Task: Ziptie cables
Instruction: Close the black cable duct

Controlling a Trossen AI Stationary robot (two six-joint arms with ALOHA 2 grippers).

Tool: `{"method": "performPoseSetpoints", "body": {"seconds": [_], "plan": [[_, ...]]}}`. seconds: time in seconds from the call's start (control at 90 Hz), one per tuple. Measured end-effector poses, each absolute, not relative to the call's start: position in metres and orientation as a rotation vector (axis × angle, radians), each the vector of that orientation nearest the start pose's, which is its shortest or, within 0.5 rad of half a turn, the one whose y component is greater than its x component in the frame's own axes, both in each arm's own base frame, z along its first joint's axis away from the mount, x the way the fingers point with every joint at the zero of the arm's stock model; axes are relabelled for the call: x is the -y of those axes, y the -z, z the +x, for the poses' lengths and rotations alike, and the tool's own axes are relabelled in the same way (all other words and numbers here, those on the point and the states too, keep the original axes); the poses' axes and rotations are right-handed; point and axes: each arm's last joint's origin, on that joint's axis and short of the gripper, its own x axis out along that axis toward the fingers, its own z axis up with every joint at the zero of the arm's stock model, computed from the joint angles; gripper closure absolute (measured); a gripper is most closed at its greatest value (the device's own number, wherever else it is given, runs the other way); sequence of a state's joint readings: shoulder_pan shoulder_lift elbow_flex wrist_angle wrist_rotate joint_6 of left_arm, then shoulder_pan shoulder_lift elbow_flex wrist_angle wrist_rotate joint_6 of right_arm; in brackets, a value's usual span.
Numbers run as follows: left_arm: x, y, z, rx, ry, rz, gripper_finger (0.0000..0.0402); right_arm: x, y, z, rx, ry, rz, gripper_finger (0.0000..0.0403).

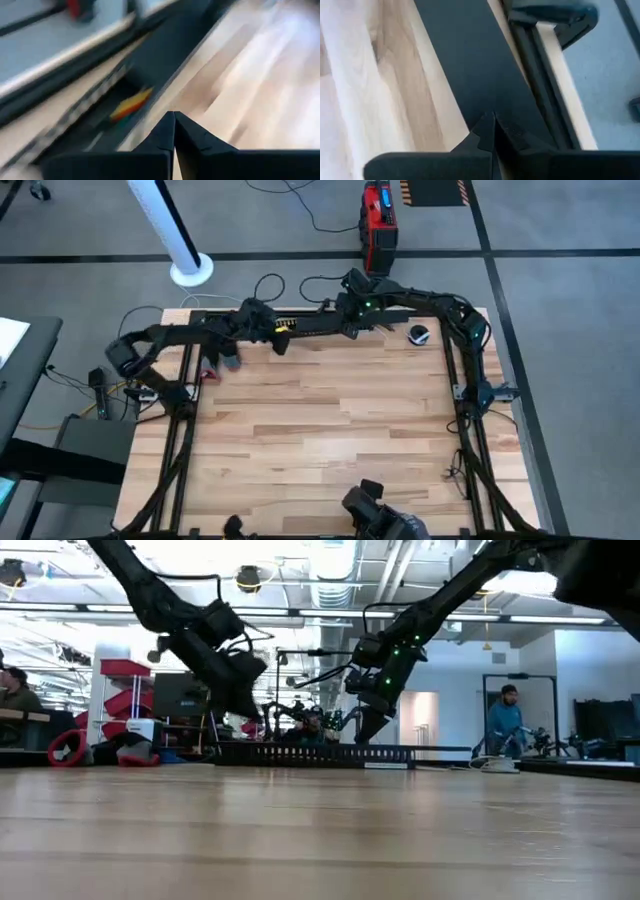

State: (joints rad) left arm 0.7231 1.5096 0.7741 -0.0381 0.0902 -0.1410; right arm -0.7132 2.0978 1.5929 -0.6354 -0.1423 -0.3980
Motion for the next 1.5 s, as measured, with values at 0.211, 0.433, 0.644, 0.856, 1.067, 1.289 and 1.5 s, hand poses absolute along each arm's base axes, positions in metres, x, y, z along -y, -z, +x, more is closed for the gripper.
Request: {"method": "performPoseSetpoints", "body": {"seconds": [0.211, 0.433, 0.644, 0.856, 1.067, 1.289, 1.5], "plan": [[-0.184, -0.167, 0.201, -0.82, -0.809, -0.473, 0.0401, 0.274, -0.173, 0.329, -1.178, 0.239, 0.155, 0.0403], [-0.185, -0.15, 0.184, -0.879, -0.93, -0.479, 0.0401, 0.269, -0.171, 0.325, -1.242, 0.193, 0.179, 0.0403], [-0.19, -0.144, 0.179, -0.741, -0.87, -0.496, 0.0401, 0.268, -0.17, 0.326, -1.234, 0.185, 0.158, 0.0403], [-0.191, -0.144, 0.18, -0.691, -0.849, -0.502, 0.0401, 0.267, -0.17, 0.329, -1.208, 0.172, 0.155, 0.0403], [-0.191, -0.144, 0.18, -0.676, -0.862, -0.539, 0.0401, 0.268, -0.171, 0.331, -1.19, 0.174, 0.148, 0.0403], [-0.192, -0.145, 0.18, -0.637, -0.872, -0.572, 0.0401, 0.269, -0.172, 0.332, -1.164, 0.174, 0.15, 0.0403], [-0.194, -0.147, 0.181, -0.605, -0.876, -0.581, 0.0401, 0.268, -0.173, 0.336, -1.127, 0.148, 0.158, 0.0403]]}}
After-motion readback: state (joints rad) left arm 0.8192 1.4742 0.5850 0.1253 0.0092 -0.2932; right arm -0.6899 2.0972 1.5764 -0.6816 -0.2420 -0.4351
